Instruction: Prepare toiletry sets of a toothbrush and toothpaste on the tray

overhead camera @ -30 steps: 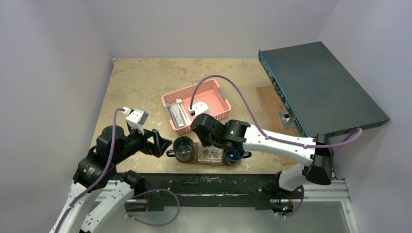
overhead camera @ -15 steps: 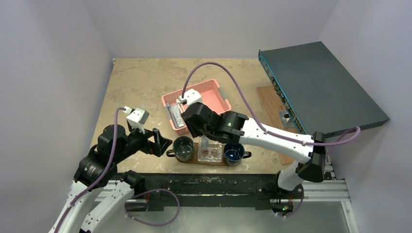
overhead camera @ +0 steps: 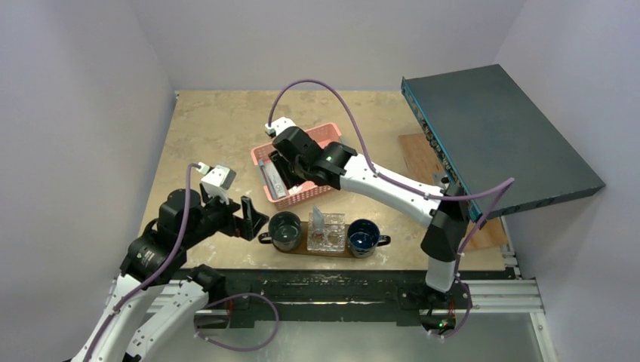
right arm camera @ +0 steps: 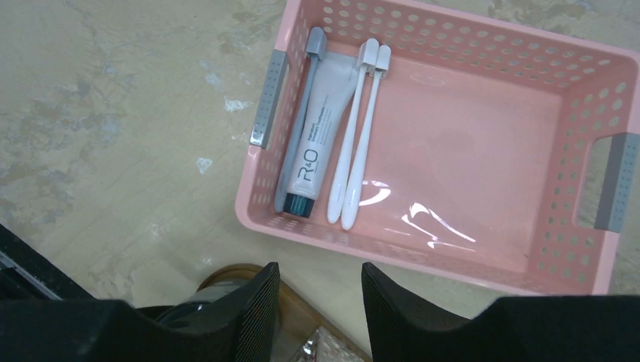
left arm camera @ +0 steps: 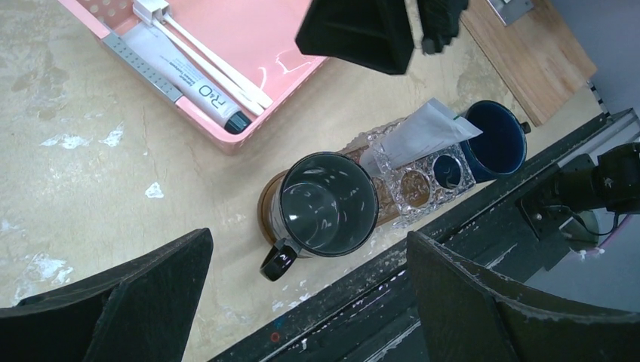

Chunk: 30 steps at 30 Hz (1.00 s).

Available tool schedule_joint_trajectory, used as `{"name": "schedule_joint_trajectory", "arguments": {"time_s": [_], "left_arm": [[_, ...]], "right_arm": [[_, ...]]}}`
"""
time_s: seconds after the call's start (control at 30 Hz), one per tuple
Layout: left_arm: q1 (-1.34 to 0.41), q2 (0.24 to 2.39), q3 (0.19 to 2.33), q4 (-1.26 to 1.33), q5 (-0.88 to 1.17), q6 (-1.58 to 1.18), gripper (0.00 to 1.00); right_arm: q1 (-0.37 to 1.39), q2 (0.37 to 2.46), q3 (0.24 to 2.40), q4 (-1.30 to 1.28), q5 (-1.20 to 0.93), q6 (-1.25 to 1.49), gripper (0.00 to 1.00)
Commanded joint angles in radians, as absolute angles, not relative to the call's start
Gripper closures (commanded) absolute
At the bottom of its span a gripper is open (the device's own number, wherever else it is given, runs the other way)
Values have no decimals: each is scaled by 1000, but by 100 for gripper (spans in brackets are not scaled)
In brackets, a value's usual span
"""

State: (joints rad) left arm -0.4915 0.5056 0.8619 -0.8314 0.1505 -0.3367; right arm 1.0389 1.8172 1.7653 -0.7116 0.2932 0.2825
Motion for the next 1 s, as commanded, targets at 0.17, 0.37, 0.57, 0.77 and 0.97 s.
{"name": "schedule_joint_trajectory", "arguments": {"time_s": [0.17,0.37,0.57,0.77,0.97], "left_arm": [[-488,522,851,-790,125,-322,0],[-487,542,851,-793,120,-329,0],[-488,549,851,-793,124,-331,0],[-487,543,851,-796,118,-336,0],[-487,543,853,-797,117,-333,0]], "right_arm": [[986,1997,1937,-701,171,266,53],[952,2084,1987,-694,130,286,52],[930,2153,2014,-666,78,310,50],[910,2210,2036,-636,33,337,50],[889,2276,2084,-630,4,365,51]]}}
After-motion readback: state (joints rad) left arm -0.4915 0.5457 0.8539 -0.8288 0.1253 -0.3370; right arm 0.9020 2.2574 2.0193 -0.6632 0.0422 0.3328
